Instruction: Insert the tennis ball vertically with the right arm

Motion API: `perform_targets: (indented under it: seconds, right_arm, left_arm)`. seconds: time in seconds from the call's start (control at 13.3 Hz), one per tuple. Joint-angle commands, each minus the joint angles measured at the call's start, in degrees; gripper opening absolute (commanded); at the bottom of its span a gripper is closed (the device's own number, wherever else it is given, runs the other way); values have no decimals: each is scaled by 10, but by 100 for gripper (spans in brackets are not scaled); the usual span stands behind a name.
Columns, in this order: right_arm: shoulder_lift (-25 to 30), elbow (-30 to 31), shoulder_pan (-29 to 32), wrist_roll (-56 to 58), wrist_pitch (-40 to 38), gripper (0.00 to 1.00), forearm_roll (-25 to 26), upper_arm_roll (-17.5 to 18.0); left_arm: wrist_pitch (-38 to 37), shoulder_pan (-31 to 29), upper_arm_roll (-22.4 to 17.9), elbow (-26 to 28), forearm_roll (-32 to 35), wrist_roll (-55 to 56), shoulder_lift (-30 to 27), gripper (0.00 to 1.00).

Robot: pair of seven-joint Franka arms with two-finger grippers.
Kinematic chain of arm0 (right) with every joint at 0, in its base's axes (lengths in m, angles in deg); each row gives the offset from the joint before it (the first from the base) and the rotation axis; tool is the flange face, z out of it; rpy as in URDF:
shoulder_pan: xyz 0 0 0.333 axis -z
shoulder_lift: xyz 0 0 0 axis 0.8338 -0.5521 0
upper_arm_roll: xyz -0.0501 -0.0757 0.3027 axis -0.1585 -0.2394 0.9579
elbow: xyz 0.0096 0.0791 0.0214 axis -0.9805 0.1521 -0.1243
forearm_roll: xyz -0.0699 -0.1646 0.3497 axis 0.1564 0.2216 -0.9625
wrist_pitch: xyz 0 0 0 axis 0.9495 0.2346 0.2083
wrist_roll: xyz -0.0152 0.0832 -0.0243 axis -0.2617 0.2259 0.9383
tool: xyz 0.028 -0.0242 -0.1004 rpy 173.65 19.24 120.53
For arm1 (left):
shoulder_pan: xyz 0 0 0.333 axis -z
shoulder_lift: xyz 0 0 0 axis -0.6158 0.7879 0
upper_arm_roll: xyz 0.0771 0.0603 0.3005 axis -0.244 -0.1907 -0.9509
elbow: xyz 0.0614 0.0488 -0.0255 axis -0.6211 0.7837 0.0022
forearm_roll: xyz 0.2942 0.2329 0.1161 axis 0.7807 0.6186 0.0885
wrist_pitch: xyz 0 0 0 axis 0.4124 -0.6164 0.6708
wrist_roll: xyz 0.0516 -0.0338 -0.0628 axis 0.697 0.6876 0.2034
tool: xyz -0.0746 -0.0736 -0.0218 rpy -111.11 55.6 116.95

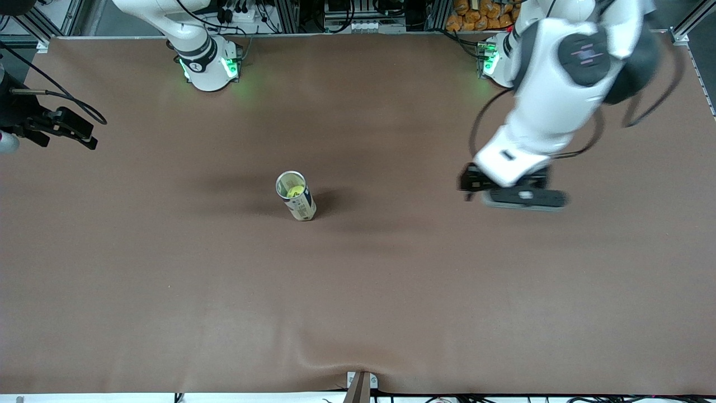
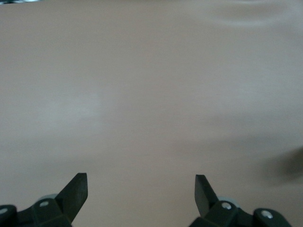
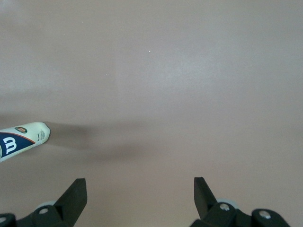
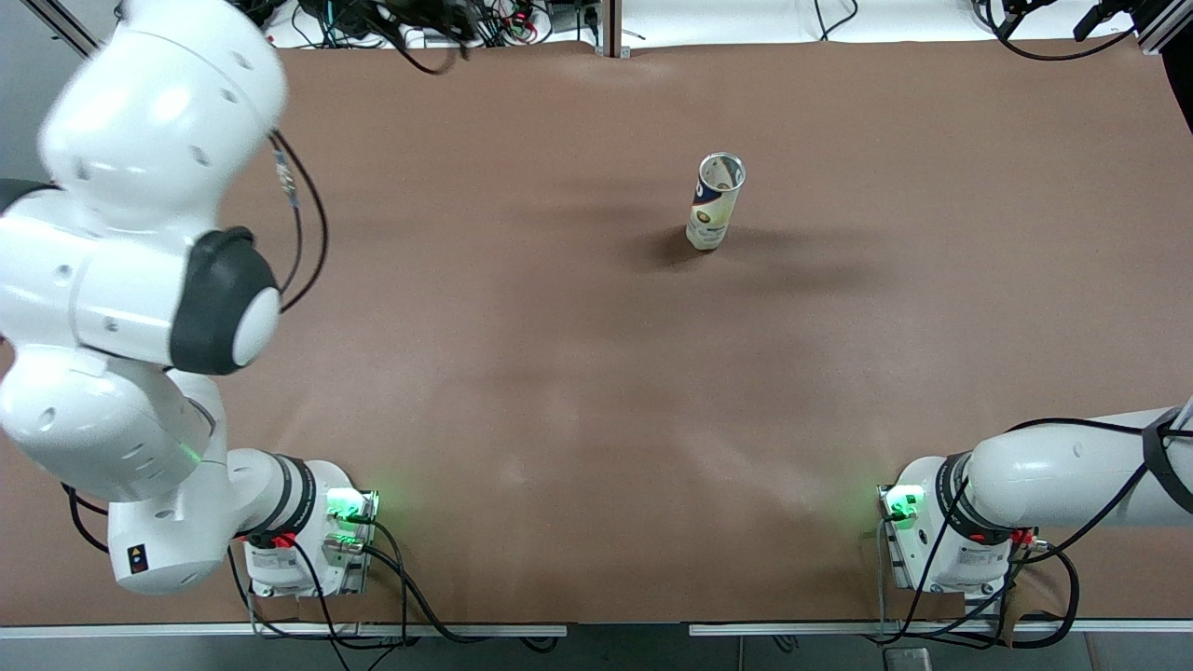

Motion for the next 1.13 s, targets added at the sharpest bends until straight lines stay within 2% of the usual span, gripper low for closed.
perform_targets:
  seconds: [0.0, 0.15, 0.38, 0.53, 0.75, 0.9, 0.98, 1.05]
  right_arm:
    - [-6, -15, 2, 8, -11, 100, -3, 0]
    - [-5, -15, 2, 7, -11, 100, -3, 0]
    - [-6, -15, 2, 7, -11, 100, -3, 0]
    - [-6, -15, 2, 7, -11, 100, -3, 0]
    - [-5, -15, 2, 7, -15, 100, -3, 0]
    - [-6, -15, 2, 7, -15, 100, -3, 0]
    - [-6, -15, 2, 7, -15, 100, -3, 0]
    - [-6, -15, 1, 7, -15, 100, -4, 0]
  left_arm:
    - [-41, 5, -15, 11, 60, 2, -60, 100]
    - [-45, -18, -14, 9, 83, -21, -73, 100]
    - [-46, -46, -13, 3, 77, -81, -76, 100]
    - [-46, -56, -13, -17, 72, -78, -71, 100]
    - [-47, -67, -14, -18, 60, -74, -69, 100]
    - [-80, -86, -13, -20, 59, -75, -69, 100]
    - [-86, -103, -8, -20, 58, -72, -69, 100]
    - [-100, -141, 13, -23, 58, -72, -67, 100]
